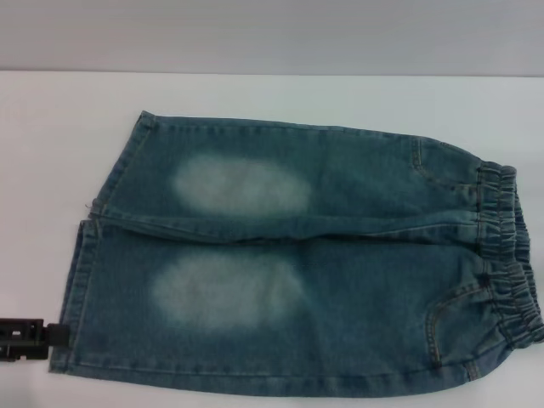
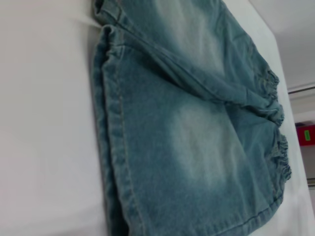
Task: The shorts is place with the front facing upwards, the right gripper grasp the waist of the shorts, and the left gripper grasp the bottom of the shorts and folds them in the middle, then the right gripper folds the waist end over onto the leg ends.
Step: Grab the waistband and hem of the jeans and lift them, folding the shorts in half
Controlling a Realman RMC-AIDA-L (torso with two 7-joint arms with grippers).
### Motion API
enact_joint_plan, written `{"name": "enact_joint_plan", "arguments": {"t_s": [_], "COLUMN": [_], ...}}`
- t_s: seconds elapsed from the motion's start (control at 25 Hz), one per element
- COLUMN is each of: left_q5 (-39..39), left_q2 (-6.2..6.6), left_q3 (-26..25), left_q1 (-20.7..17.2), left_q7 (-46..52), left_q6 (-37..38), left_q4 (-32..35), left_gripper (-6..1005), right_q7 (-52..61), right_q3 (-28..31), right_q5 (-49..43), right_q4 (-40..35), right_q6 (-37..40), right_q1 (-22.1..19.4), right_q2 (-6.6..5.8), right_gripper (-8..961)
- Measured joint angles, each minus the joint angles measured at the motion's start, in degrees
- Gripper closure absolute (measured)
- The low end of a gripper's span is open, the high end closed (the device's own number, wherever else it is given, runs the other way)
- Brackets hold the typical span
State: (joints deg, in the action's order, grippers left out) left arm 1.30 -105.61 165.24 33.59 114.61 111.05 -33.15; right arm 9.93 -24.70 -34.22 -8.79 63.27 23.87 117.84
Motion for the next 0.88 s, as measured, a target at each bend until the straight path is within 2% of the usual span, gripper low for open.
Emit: {"name": "enact_joint_plan", "arguments": {"t_s": [0.16, 0.28, 0.44, 0.88], "left_q5": [0.9, 1.9, 2.7, 2.8], "left_q2": [-0.17, -0.88, -1.18, -1.64], "left_q3": [0.0, 0.1, 0.1, 0.1], "left_q1": [-0.2, -0.3, -0.3, -0.4], "left_q7": [-0.1, -1.2, -1.5, -1.2], "left_q6": [-0.9, -1.6, -2.6, -3.7], "left_q4": [0.2, 0.3, 0.3, 0.3], "left_gripper": [248, 249, 251, 257], "right_q7": [0.0, 0.0, 0.0, 0.0], "right_q3": [0.0, 0.0, -0.8, -2.1], "right_q5": [0.0, 0.0, 0.0, 0.0], "right_q4": [0.0, 0.0, 0.2, 0.2], "right_q6": [0.0, 0.0, 0.1, 0.1], "right_q1": [-0.1, 0.0, 0.2, 0.4], "right_q2": [0.08, 0.12, 0.10, 0.13], "right_gripper": [258, 258, 258, 258]}}
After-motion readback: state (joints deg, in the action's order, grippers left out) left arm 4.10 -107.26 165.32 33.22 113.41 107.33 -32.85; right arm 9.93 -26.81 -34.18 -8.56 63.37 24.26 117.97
